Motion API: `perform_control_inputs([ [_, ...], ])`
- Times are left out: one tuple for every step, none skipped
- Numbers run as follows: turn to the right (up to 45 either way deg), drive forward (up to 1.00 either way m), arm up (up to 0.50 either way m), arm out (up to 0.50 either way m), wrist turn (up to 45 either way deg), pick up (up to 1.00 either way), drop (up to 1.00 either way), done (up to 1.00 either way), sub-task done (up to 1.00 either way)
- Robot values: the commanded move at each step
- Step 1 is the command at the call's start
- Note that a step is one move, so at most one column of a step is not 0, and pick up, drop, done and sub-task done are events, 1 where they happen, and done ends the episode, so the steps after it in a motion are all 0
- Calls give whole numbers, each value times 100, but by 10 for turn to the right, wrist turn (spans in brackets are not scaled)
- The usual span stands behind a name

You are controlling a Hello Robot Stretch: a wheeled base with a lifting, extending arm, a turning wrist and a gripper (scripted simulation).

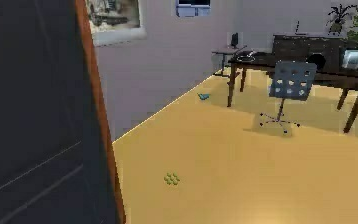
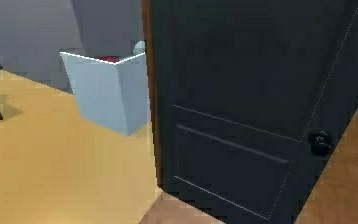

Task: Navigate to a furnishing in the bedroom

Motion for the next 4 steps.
perform_control_inputs([
  [450,0,0,0,0,0,0,0,0],
  [120,0,0,0,0,0,0,0,0],
  [0,100,0,0,0,0,0,0,0],
  [330,0,0,0,0,0,0,0,0],
])
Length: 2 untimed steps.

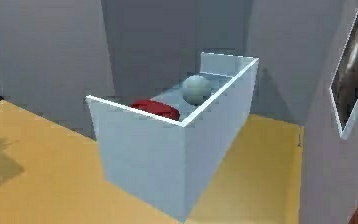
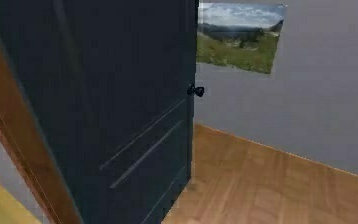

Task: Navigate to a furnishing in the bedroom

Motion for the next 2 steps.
perform_control_inputs([
  [0,5,0,0,0,0,0,0,0],
  [0,0,0,0,0,0,0,100,0],
])
